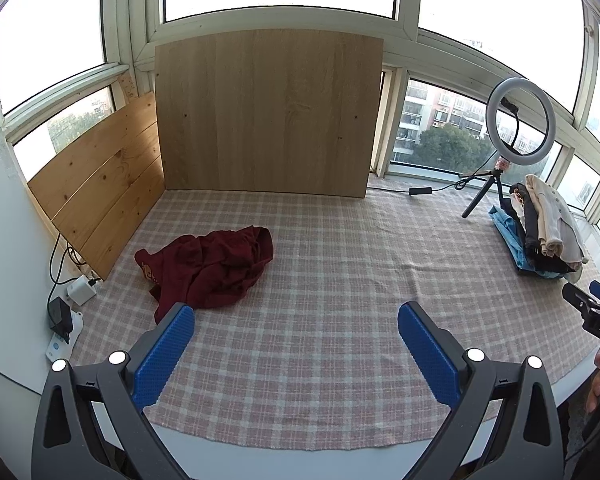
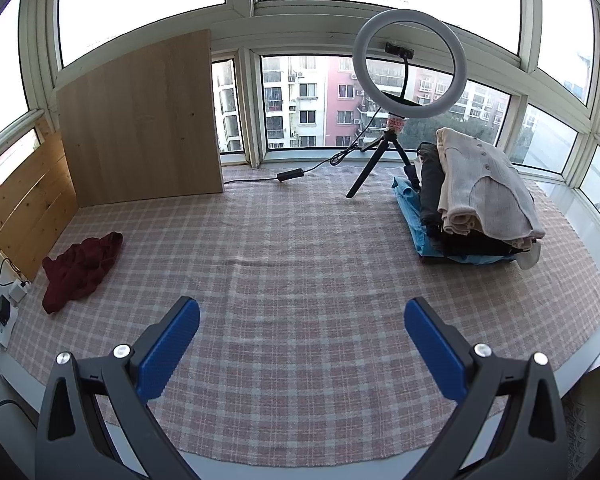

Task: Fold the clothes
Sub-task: 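Move both grippers toward the crumpled dark red sweatshirt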

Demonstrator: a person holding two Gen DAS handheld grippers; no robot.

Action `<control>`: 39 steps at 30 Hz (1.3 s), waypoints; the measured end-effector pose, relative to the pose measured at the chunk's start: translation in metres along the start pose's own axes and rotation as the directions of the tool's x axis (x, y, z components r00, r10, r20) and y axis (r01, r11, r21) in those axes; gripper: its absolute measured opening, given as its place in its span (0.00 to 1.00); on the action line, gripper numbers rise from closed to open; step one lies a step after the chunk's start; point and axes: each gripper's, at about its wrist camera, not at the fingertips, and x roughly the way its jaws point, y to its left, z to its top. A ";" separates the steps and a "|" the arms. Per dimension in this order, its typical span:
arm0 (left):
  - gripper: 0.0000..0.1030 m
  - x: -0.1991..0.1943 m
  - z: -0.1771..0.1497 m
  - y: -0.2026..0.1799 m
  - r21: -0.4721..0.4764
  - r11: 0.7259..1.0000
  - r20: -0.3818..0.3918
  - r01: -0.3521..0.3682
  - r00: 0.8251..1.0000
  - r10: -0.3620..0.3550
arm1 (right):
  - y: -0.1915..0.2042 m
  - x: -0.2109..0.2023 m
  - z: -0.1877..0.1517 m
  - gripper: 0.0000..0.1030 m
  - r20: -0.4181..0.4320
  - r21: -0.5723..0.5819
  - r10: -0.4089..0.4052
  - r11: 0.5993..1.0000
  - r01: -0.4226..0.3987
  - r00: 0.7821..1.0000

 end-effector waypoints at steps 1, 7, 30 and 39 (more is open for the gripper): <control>0.99 -0.001 -0.001 -0.001 0.005 1.000 0.003 -0.009 1.000 0.009 | 0.001 0.000 0.000 1.00 0.001 0.001 0.001 1.000 -0.001 1.000; 0.99 -0.002 -0.002 0.002 0.003 1.000 -0.002 -0.030 1.000 0.031 | 0.005 -0.001 0.001 1.00 0.005 0.006 0.006 1.000 -0.006 1.000; 0.99 -0.003 -0.001 0.038 -0.058 0.995 -0.015 -0.086 0.996 0.085 | 0.063 0.016 0.014 1.00 -0.022 -0.085 0.076 0.993 -0.078 0.997; 0.99 0.003 -0.005 0.069 -0.094 0.988 -0.033 -0.120 0.993 0.117 | 0.099 0.028 0.019 1.00 -0.040 -0.139 0.118 0.983 -0.122 0.992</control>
